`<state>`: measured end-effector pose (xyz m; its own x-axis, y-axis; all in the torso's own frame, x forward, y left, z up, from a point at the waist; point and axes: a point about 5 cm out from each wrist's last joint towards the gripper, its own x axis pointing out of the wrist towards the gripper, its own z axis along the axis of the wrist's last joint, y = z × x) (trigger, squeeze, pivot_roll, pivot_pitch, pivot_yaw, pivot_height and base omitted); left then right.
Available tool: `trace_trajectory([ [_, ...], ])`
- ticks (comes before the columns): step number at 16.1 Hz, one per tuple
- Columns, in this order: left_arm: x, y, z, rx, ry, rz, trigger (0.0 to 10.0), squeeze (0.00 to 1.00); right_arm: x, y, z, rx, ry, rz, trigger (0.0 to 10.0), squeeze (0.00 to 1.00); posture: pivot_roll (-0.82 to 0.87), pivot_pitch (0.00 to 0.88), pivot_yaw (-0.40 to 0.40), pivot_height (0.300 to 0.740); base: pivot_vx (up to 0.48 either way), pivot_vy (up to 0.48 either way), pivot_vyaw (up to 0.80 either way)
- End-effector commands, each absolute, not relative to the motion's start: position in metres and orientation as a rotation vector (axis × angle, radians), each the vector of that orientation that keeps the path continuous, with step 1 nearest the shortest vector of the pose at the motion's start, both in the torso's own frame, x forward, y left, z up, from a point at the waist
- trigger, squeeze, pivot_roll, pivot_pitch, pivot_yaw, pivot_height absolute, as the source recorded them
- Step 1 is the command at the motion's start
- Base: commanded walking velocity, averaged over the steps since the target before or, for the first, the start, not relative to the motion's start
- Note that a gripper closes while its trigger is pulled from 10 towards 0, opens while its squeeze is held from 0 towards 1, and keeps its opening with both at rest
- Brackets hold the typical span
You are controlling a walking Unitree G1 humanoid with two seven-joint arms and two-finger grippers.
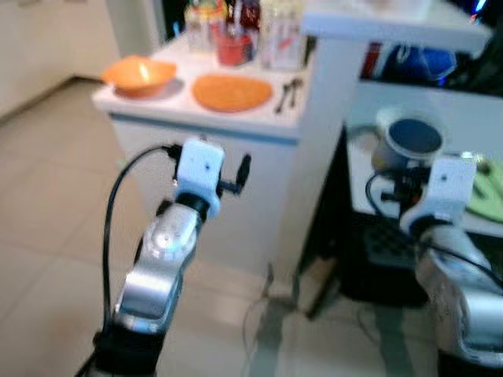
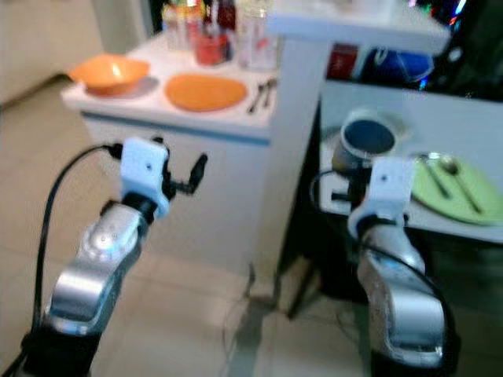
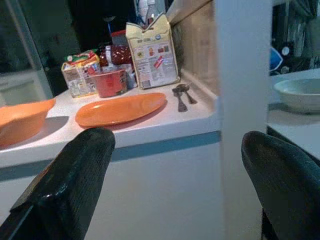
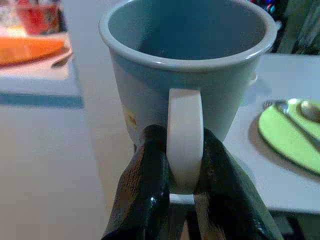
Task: Setting the table
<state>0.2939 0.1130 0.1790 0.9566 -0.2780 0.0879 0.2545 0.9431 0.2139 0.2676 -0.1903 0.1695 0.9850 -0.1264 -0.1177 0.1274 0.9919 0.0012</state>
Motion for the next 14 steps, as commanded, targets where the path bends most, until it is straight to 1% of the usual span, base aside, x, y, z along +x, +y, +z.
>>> trace_trajectory([
  [1, 0.294, 0.114, 0.184, 0.212, -0.135, -0.269, 10.0, 0.00, 0.267, -0.187, 0.175, 0.006, 0.097, -0.116, 10.0, 0.00, -0.07, 0.000, -0.004, 0.740, 0.000, -0.472, 0.00],
  [5, 0.295, 0.115, 0.182, 0.205, -0.122, -0.271, 10.0, 0.00, 0.266, -0.179, 0.172, 0.014, 0.106, -0.104, 10.0, 0.00, -0.07, 0.000, 0.003, 0.740, 0.000, -0.456, 0.00],
  [8, 0.297, 0.120, 0.187, 0.190, -0.135, -0.251, 10.0, 0.00, 0.269, -0.176, 0.167, 0.023, 0.114, -0.101, 10.0, 0.00, -0.06, 0.000, 0.006, 0.740, 0.000, 0.000, 0.00],
  [10, 0.298, 0.121, 0.185, 0.208, -0.124, -0.260, 10.0, 0.00, 0.270, -0.175, 0.168, 0.027, 0.111, -0.098, 10.0, 0.00, -0.07, 0.000, 0.009, 0.740, 0.000, 0.000, 0.00],
  [13, 0.299, 0.118, 0.187, 0.211, -0.142, -0.274, 10.0, 0.00, 0.272, -0.176, 0.169, 0.025, 0.105, -0.085, 10.0, 0.00, -0.07, 0.000, 0.008, 0.740, 0.285, 0.000, 0.00],
  [14, 0.298, 0.118, 0.188, 0.205, -0.147, -0.276, 10.0, 0.00, 0.273, -0.171, 0.169, 0.027, 0.101, -0.039, 10.0, 0.00, -0.06, 0.000, 0.005, 0.740, 0.405, 0.000, 0.00],
])
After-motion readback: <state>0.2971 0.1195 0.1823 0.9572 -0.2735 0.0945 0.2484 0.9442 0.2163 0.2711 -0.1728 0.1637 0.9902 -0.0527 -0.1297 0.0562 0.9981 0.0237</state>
